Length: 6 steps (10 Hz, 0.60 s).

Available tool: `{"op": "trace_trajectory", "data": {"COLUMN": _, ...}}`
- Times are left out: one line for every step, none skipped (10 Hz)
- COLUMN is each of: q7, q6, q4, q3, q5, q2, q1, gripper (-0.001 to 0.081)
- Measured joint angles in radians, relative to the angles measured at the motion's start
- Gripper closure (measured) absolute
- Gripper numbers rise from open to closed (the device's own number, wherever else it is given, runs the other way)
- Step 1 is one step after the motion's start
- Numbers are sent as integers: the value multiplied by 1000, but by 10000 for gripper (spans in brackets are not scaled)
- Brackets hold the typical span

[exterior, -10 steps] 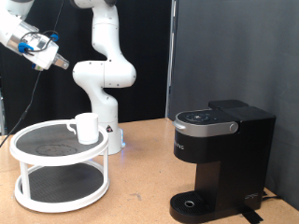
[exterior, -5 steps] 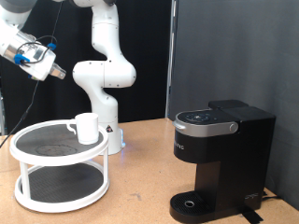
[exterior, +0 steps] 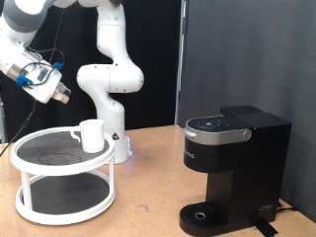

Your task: Make a cup of coffee with the keurig machine

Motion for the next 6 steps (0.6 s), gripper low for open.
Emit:
{"op": "trace_trajectory", "data": {"q7": -21, "q6": 44, "q4": -24, "q3": 1, "q5": -23, "q2": 1, "q1": 0, "gripper": 297}}
{"op": "trace_trajectory", "data": {"q7": -33, "q6": 77, "q4": -46, "q3": 1, "q5": -38, "q2": 3, "q1": 0, "gripper": 297}}
{"op": "trace_trajectory", "data": {"q7": -37, "q6": 103, "q4": -65, "q3": 1, "q5": -45, "q2": 8, "q1": 0, "gripper": 134}}
{"op": "trace_trajectory", "data": {"q7": -41, "q6": 123, "q4": -81, "q3": 2, "q5": -46, "q2": 15, "q1": 0, "gripper": 134}}
{"op": "trace_trajectory", "data": {"q7": -46, "q6": 137, "q4": -94, "q3": 3, "q5": -46, "q2": 21, "q1": 0, "gripper": 84}}
{"op": "trace_trajectory", "data": {"q7": -49, "q6": 153, "q4": -107, "q3": 4, "q5": -46, "q2": 24, "q1": 0, "gripper": 74}}
